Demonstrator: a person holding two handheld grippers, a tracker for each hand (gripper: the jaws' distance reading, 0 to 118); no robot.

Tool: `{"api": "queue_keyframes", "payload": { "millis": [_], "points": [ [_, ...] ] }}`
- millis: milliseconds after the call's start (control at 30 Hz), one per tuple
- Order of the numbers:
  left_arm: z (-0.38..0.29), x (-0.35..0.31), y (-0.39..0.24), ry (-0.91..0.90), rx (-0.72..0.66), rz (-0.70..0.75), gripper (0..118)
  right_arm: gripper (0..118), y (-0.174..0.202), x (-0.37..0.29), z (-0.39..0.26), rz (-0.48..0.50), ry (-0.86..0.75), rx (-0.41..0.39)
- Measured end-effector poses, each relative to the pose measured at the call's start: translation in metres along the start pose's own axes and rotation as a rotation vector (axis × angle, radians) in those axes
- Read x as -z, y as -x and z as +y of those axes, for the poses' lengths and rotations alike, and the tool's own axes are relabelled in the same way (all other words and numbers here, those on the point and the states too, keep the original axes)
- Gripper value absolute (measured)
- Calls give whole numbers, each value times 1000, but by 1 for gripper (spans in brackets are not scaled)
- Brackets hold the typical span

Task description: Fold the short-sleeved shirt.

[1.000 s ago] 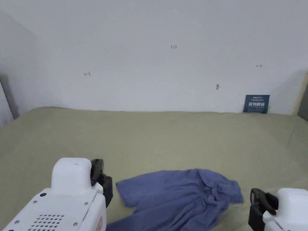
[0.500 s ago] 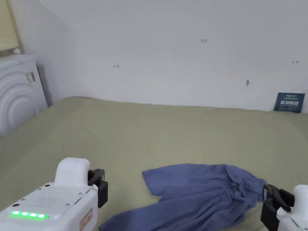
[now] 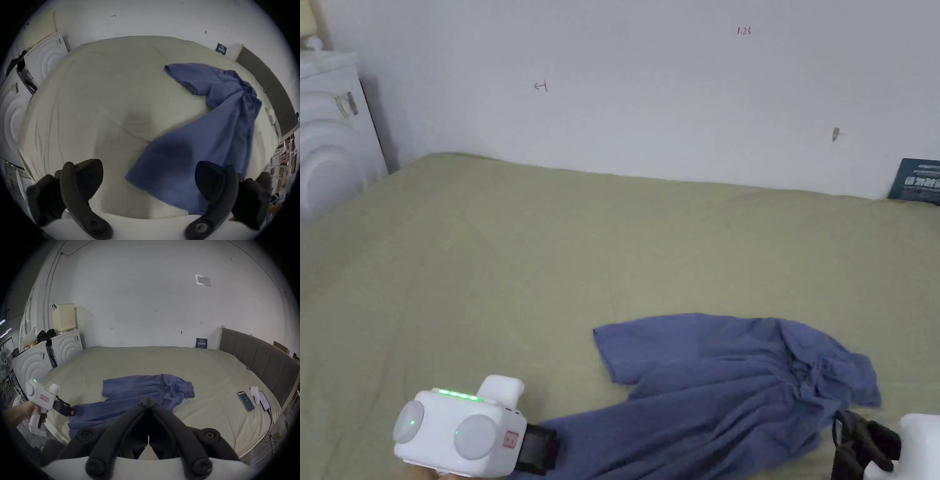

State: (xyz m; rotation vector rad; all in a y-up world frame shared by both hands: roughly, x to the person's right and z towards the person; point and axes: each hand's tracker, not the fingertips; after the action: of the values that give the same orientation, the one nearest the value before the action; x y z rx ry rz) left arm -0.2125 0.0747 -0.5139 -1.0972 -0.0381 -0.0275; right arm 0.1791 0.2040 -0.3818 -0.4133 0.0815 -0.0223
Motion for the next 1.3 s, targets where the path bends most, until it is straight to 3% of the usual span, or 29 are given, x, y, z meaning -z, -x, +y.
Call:
{"api": "queue_keyframes", "payload": {
  "millis": [67,233,333,467,600,700,867,900,967,1000,1233,1267,1300],
  "points": [
    [0,17,-2,0,8,39,114,2,-3,5,-2,-3,15,2],
    [-6,9,-4,1,30,30,97,2,-18,18,-8,-13,67,21],
    [-8,-5,-11,-81,72,21,0,1,-34,32,-7,-42,93,19],
    [-9,-4,-14,-61,57,-20,0,2,-64,65,0,-89,141,-2],
    [-9,-1,-8,-60,34,-35,0,2,-114,123,9,-132,254,61],
    [-6,2,-3,-53,19,-55,0,1,-153,178,15,-161,317,63],
    [-5,3,0,-42,16,-66,0,4,-199,266,25,-116,433,139],
    [-5,5,-2,-42,16,-67,0,20,-207,282,26,-95,460,166],
    [-5,5,-1,-42,20,-66,0,98,-215,303,26,-67,508,191],
    [-5,5,0,-41,21,-66,0,110,-217,314,24,-16,547,185],
    [-6,9,-4,-36,50,-51,0,110,-215,356,6,-74,646,126],
    [-6,9,-4,-34,48,-51,0,105,-214,356,4,-75,661,116],
    [-6,8,-6,-34,49,-50,0,96,-209,353,3,-118,668,56]
  ]
}}
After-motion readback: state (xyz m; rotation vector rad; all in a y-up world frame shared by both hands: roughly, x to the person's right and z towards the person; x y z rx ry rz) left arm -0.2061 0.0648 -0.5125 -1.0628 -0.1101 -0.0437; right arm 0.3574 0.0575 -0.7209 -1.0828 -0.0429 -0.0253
